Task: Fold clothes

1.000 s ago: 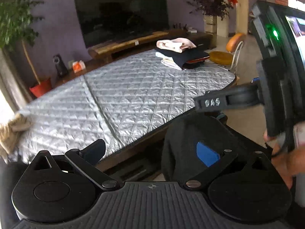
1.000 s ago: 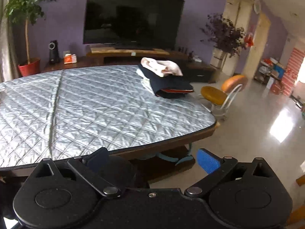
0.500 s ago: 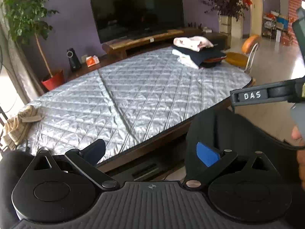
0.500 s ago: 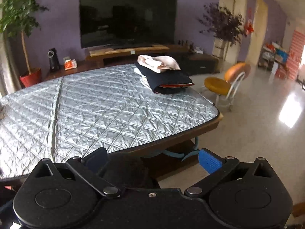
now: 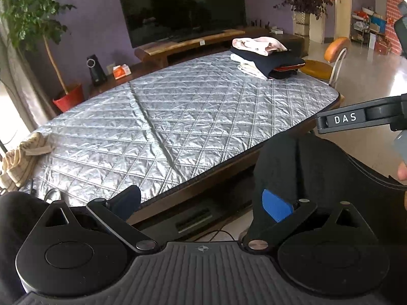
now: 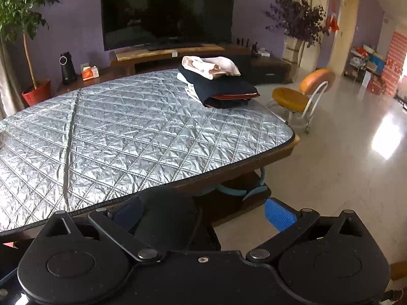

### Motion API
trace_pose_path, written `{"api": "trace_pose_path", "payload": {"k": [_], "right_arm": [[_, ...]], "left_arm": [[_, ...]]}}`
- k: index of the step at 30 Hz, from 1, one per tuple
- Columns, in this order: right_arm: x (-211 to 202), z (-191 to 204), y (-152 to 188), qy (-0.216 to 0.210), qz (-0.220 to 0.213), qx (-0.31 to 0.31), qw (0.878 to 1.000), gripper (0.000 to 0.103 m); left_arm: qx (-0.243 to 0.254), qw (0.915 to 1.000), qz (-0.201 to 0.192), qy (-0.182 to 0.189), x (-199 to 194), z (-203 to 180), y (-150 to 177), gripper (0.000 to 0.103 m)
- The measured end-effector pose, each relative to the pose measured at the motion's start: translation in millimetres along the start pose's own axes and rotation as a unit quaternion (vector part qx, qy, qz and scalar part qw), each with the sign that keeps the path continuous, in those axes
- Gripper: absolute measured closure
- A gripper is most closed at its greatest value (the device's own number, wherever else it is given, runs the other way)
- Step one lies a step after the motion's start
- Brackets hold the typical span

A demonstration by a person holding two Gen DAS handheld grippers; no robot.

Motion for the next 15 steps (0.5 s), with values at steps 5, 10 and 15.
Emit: {"api": "trace_pose_path", "payload": {"k": [5, 10, 15], "right_arm": [[2.6, 4.4, 0.3, 0.003, 0.001, -0.017, 1.000, 0.001], [5.0, 3.5, 0.3, 0.003, 0.006, -0.014, 1.000, 0.001], [3.9, 4.3, 0.8, 0.005, 0.005, -0.016, 1.000, 0.001]], "left_arm": [[-0.005, 1.0000, 0.003, 0.001, 2.6, 2.5, -0.4, 0.001], [-0.007, 1.0000, 0.006, 0.002, 3.4, 2.5, -0.4, 0.001], [-0.009, 0.9999, 0.009, 0.003, 4.0, 3.0, 0.0, 0.001]]}}
Point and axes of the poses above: each gripper's, at about its wrist camera, not at the fingertips, and x roughly the way its jaws point, z to its left, y to its underside, the point moved 5 cm from there along x, roughly the way its jaws point, and after that the axes turned 12 degrees about y, right-handed, at the moved point
